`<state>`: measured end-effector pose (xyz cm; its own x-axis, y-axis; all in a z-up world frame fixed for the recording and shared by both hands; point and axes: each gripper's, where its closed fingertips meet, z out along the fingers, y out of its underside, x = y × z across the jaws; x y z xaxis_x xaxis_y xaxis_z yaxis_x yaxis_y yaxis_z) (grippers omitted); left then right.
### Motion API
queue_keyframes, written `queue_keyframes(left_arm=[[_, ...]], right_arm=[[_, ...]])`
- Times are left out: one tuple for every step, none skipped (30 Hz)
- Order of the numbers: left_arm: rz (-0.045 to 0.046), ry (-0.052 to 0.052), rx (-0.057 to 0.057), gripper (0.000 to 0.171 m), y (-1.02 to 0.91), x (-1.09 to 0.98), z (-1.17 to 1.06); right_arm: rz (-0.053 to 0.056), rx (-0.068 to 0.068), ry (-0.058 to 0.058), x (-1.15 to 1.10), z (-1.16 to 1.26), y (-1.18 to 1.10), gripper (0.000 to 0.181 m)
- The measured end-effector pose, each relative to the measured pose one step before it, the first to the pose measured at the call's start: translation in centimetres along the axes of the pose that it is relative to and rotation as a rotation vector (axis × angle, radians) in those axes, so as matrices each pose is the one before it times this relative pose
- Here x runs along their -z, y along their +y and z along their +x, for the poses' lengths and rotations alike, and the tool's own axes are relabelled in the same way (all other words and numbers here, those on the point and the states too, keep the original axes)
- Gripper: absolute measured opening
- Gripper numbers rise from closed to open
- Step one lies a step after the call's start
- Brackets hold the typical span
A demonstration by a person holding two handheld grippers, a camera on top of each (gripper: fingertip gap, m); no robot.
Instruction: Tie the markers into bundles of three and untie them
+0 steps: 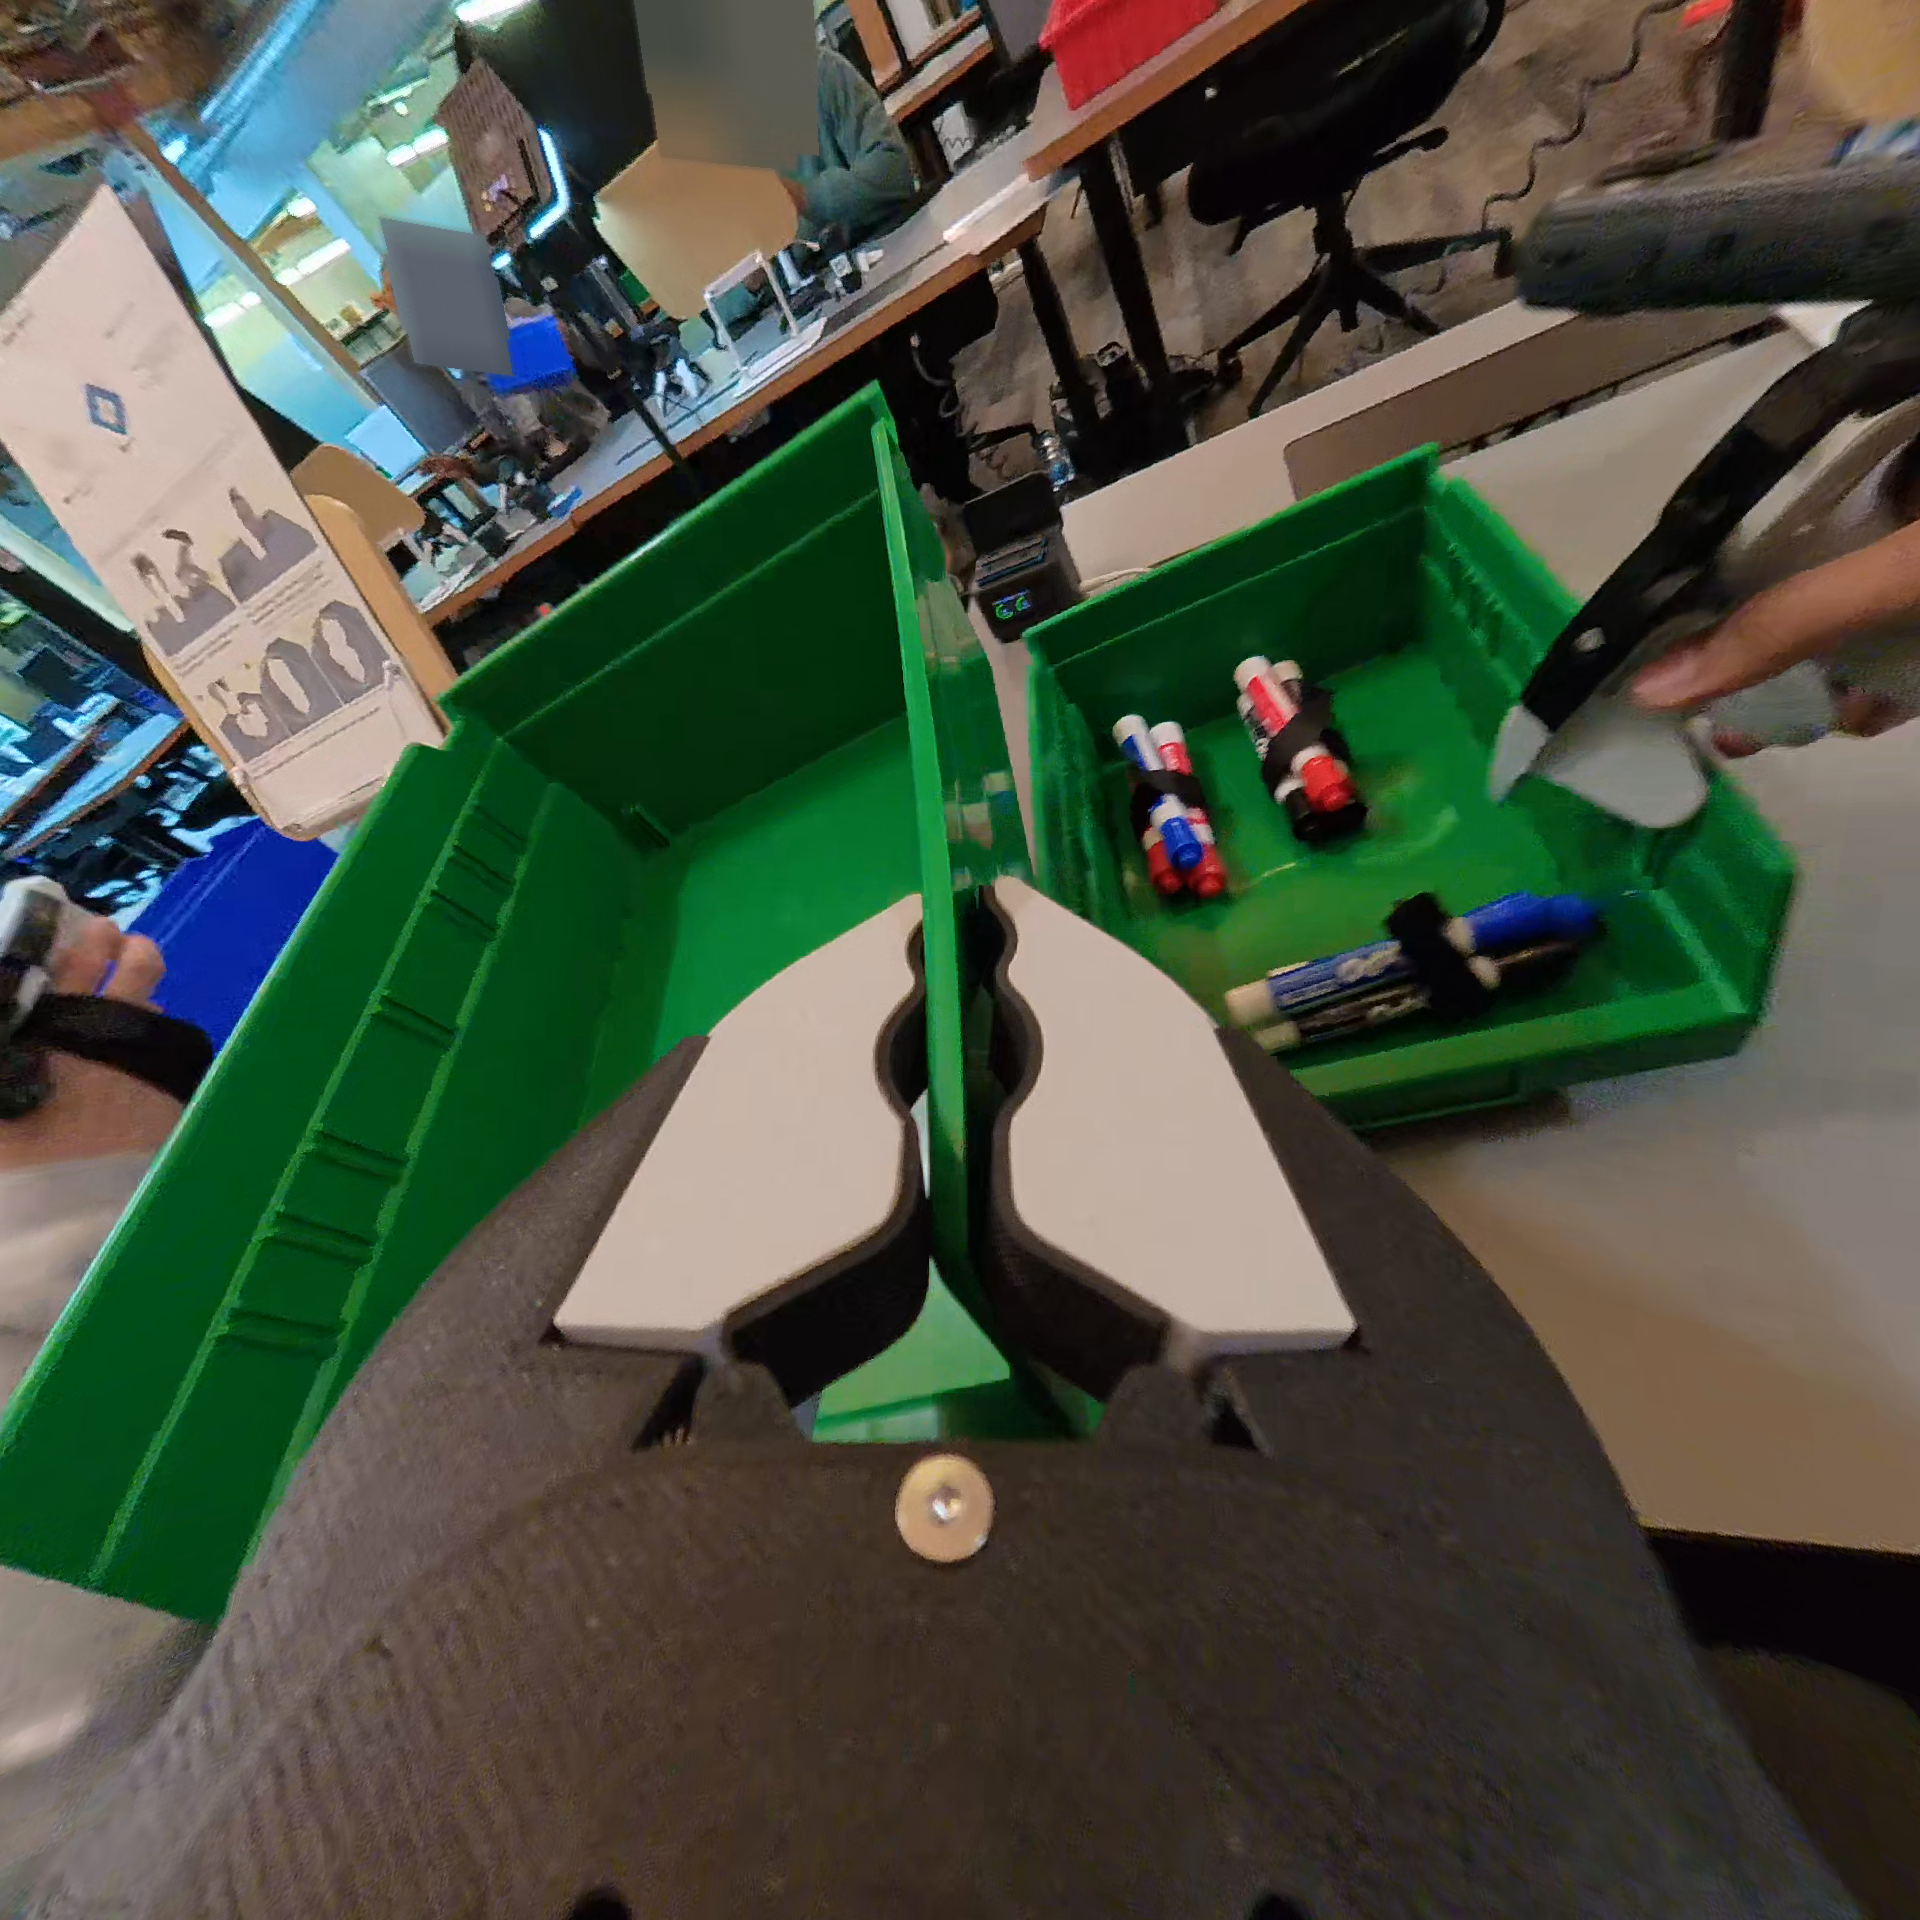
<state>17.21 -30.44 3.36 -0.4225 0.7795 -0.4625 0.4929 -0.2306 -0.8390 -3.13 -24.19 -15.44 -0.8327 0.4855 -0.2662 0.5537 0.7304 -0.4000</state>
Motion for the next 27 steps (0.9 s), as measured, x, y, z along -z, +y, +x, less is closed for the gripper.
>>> queue_keyframes(left_arm=[[0.00437, 0.0173, 0.0053, 0.008, -0.244, 0.209, 0.402], [0.00363, 0.0154, 0.0002, 0.007, -0.235, 0.160, 0.470], [0.00663, 0.0206, 0.0010, 0.008, -0.272, 0.082, 0.596], [0.01341, 0.0188, 0.0009, 0.007, -0.386, 0.067, 0.628], [0.02373, 0.0156, 0.0049, 0.008, -0.581, 0.093, 0.643], [0.02471, 0.0229, 0.0088, 0.008, -0.721, 0.124, 0.813], [0.01437, 0.0260, -0.0050, 0.008, -0.748, 0.128, 1.005], [0.00489, 0.0249, -0.0244, 0.008, -0.780, 0.123, 1.171], [0.00689, 0.0289, -0.0223, 0.008, -0.889, 0.083, 1.319], [0.01165, 0.0316, -0.0186, 0.008, -1.003, 0.000, 1.434], [0.01425, 0.0301, -0.0207, 0.007, -1.057, -0.081, 1.507], [0.01224, 0.0355, -0.0244, 0.007, -1.036, -0.189, 1.648], [0.00802, 0.0408, -0.0274, 0.007, -0.990, -0.298, 1.775], [0.00423, 0.0410, -0.0308, 0.008, -1.007, -0.446, 1.802], [0.00325, 0.0469, -0.0218, 0.007, -1.144, -0.608, 1.857], [0.00804, 0.0478, -0.0168, 0.007, -1.283, -0.786, 1.855], [0.01272, 0.0438, -0.0146, 0.007, -1.275, -0.975, 1.810], [0.01577, 0.0467, -0.0145, 0.007, -1.193, -1.123, 1.847], [0.01493, 0.0454, -0.0171, 0.007, -1.079, -1.238, 1.831], [0.01519, 0.0403, -0.0153, 0.007, -1.006, -1.317, 1.782], [0.01574, 0.0378, -0.0058, 0.007, -0.922, -1.376, 1.753], [0.01600, 0.0345, 0.0014, 0.007, -0.803, -1.387, 1.710], [0.01315, 0.0318, 0.0018, 0.007, -0.616, -1.403, 1.691], [0.00597, 0.0315, -0.0050, 0.007, -0.332, -1.454, 1.668], [0.00098, 0.0284, -0.0083, 0.007, -0.133, -1.444, 1.608], [0.00146, 0.0292, -0.0120, 0.007, -0.052, -1.397, 1.621], [-0.00467, 0.0334, -0.0166, 0.007, 0.030, -1.323, 1.618]], right_arm=[[0.0056, 0.0103, -0.0163, 0.248, -0.503, 0.049, 0.042], [0.0119, 0.0110, -0.0118, 0.495, -0.197, -0.016, 0.043], [0.0207, 0.0034, -0.0172, 0.773, -0.054, -0.108, 0.042], [0.0274, -0.0048, -0.0095, 1.054, 0.213, -0.142, 0.039], [0.0330, -0.0020, -0.0136, 1.331, 0.254, -0.148, 0.038], [0.0372, -0.0003, -0.0215, 1.610, 0.198, -0.073, 0.038], [0.0429, -0.0006, -0.0264, 1.879, 0.188, -0.028, 0.039], [0.0467, -0.0020, -0.0212, 2.067, 0.318, 0.046, 0.039], [0.0480, -0.0020, -0.0101, 2.156, 0.531, 0.152, 0.036], [0.0432, -0.0037, -0.0053, 2.187, 0.675, 0.349, 0.031], [0.0366, -0.0066, -0.0114, 2.137, 0.670, 0.589, 0.031], [0.0317, -0.0118, -0.0152, 2.091, 0.680, 0.804, 0.032], [0.0311, -0.0168, -0.0187, 2.052, 0.704, 0.975, 0.033], [0.0342, -0.0213, -0.0181, 2.022, 0.779, 1.057, 0.035], [0.0359, -0.0226, -0.0112, 1.979, 0.964, 1.136, 0.037], [0.0377, -0.0212, 0.0015, 1.974, 1.236, 1.141, 0.039], [0.0414, -0.0232, 0.0189, 1.970, 1.579, 1.071, 0.039], [0.0471, -0.0235, 0.0319, 1.998, 1.853, 0.924, 0.038], [0.0521, -0.0216, 0.0420, 2.004, 2.066, 0.764, 0.037], [0.0618, -0.0269, 0.0490, 1.914, 2.204, 0.588, 0.034], [0.0589, -0.0329, 0.0396, 1.679, 2.051, 0.460, 0.031], [0.0396, -0.0336, 0.0235, 1.480, 1.809, 0.522, 0.027], [0.0515, -0.0403, 0.0304, 1.285, 1.906, 0.290, 0.024], [0.0573, -0.0431, 0.0300, 1.080, 1.780, 0.082, 0.021], [0.0368, -0.0470, 0.0141, 0.806, 1.332, 0.041, 0.020], [0.0100, -0.0500, -0.0063, 0.510, 0.744, 0.044, 0.020], [-0.0002, -0.0392, -0.0185, 0.311, 0.252, -0.024, 0.020]])
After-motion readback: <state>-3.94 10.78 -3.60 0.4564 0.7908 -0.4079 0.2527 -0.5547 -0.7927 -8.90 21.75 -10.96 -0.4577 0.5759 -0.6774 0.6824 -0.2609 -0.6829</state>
